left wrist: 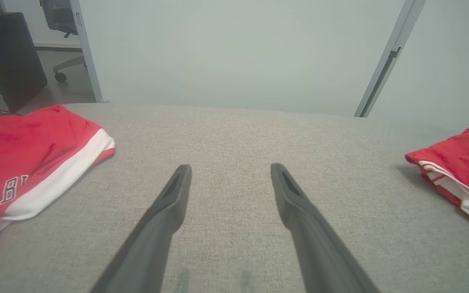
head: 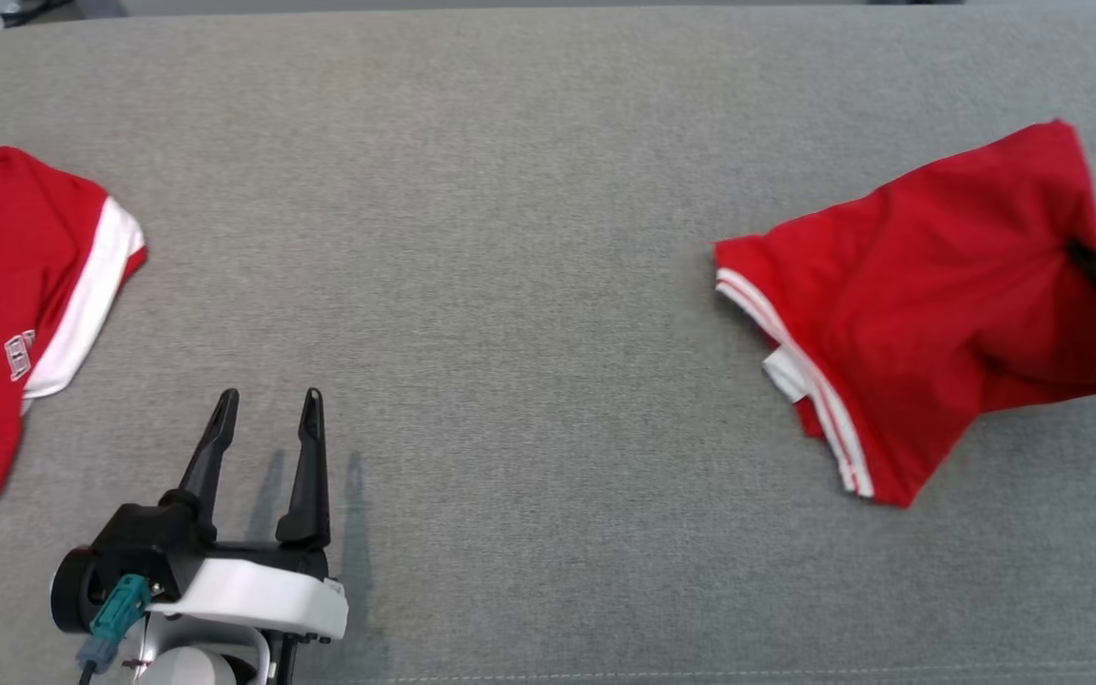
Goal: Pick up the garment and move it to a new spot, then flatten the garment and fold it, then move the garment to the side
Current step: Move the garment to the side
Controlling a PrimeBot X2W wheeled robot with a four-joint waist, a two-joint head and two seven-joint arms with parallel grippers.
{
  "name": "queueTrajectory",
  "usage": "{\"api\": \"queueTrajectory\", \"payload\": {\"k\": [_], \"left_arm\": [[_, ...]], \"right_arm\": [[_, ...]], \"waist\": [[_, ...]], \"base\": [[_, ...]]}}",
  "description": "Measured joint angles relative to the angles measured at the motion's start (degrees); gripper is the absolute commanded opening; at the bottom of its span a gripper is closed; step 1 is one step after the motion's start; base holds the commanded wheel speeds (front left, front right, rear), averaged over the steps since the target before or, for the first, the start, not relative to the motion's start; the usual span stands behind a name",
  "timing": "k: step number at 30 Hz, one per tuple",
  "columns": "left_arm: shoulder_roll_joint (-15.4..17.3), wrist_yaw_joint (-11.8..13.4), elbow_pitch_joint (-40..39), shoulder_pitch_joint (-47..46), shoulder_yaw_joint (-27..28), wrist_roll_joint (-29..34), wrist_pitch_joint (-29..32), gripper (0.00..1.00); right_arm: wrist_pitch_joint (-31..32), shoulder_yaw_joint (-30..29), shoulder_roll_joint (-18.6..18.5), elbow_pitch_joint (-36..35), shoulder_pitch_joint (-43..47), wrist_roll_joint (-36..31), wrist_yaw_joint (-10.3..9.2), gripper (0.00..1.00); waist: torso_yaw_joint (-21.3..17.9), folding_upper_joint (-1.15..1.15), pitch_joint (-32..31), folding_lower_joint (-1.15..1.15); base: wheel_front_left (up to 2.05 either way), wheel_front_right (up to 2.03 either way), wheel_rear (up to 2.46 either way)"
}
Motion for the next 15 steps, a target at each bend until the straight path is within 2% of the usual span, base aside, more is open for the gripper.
{"api": "queueTrajectory", "payload": {"k": [4,9,15], "left_arm": [[1.09,-0.43,-0.99,-1.58,-0.11,1.25,0.10,1.00],[2.10,-0.96,-2.85,-4.36,-0.41,2.09,1.21,1.00],[3.46,-1.00,-5.16,-7.40,-0.54,2.74,2.53,1.00]], "right_arm": [[0.23,-3.05,-2.66,1.41,-0.08,-0.18,0.00,0.00],[-0.60,-5.53,-4.94,6.43,-1.23,-1.47,0.00,0.00],[-3.82,-11.31,-4.17,15.03,-3.83,-4.38,0.00,0.00]], "waist": [[-1.95,0.00,1.72,0.00],[-3.62,0.00,5.17,0.00],[-4.76,0.00,10.35,0.00]], "base": [[0.00,0.00,0.00],[0.00,0.00,0.00],[0.00,0.00,0.00]]}}
